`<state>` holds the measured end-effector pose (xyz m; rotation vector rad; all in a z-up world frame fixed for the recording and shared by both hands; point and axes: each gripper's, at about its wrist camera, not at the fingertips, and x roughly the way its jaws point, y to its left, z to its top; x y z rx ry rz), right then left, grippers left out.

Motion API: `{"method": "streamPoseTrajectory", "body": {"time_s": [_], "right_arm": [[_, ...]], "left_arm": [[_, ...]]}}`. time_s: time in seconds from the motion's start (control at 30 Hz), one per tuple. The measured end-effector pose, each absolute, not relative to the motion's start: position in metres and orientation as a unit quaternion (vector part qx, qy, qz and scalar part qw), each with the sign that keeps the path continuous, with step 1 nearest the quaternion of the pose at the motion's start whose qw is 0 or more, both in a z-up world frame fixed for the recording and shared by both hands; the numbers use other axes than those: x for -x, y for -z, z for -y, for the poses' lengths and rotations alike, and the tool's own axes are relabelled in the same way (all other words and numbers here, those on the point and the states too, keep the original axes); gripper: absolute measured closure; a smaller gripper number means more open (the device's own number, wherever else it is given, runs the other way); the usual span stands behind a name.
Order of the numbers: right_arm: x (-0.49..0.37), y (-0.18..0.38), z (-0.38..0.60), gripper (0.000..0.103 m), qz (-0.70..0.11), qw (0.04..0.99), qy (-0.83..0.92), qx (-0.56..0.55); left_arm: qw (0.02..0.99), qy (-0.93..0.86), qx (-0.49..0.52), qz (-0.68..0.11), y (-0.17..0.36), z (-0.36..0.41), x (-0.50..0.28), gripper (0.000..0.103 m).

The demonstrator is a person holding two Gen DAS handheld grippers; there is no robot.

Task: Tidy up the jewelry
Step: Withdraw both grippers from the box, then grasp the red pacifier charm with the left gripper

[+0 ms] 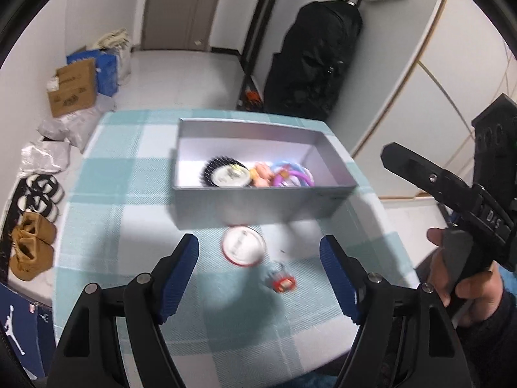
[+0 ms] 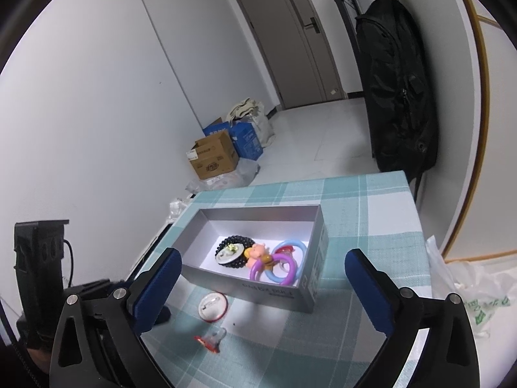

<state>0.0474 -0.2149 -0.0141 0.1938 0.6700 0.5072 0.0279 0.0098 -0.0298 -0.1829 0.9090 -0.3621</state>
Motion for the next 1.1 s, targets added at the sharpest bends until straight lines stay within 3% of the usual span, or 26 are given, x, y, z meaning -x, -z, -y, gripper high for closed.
{"method": "streamPoseTrajectory", "body": {"time_s": [0.5, 0.8, 0.9, 1.1], "right_arm": [[-0.038, 0.027, 0.224, 0.001, -0.366, 0.902, -0.214, -0.078], [-0.038, 0.03, 0.227, 0.001, -0.375, 0.9, -0.209, -0.078], [-0.038, 0.03, 0.23, 0.001, -0.375, 0.9, -0.207, -0.082], [-0.037, 0.031, 0.232, 0.001, -0.377, 0.899, -0.206, -0.084]], "left_arm": [[0.839, 0.166, 0.023, -0.517, 0.063, 0.026, -0.027, 0.03], [0.846, 0.17, 0.003, -0.505, 0.056, 0.032, -0.027, 0.03], [0.846, 0.173, -0.006, -0.505, 0.059, 0.036, -0.027, 0.041], [0.842, 0.168, -0.022, -0.512, 0.065, 0.04, -0.032, 0.073]]}}
